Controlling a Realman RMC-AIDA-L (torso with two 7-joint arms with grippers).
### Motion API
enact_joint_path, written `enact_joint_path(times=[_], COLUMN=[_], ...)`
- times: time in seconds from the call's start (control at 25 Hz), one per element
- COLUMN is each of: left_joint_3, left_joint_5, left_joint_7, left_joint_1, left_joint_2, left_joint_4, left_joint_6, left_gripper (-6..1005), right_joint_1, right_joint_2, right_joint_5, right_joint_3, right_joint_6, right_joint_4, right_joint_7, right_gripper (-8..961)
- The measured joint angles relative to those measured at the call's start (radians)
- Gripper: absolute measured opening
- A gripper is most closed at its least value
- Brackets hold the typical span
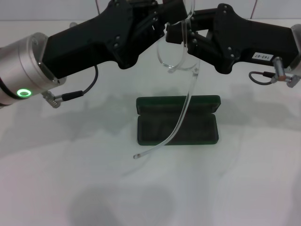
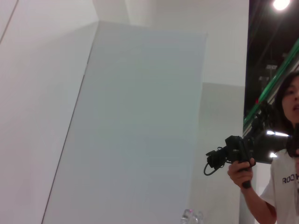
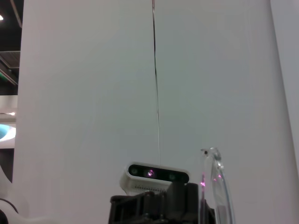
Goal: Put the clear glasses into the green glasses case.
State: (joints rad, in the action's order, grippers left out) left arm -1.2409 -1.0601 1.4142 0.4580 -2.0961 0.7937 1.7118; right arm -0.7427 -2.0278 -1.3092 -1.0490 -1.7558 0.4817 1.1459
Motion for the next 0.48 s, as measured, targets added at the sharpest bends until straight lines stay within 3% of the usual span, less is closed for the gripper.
enact_joint_path(times=[0.48], left_joint_3=[0.002], left_joint_5=[0.002], left_joint_7=[-0.003], left_joint_1=[0.0], left_joint_2=[0.005], left_joint_4=[-0.009], left_joint_6=[0.028], left_gripper=[38], right_joint_1=[0.018], right_joint_2=[0.002], right_joint_5=[0.01], right_joint_3=[-0.003], right_joint_6=[0.003], right_joint_4=[0.008], right_joint_7=[-0.013], right_gripper=[116])
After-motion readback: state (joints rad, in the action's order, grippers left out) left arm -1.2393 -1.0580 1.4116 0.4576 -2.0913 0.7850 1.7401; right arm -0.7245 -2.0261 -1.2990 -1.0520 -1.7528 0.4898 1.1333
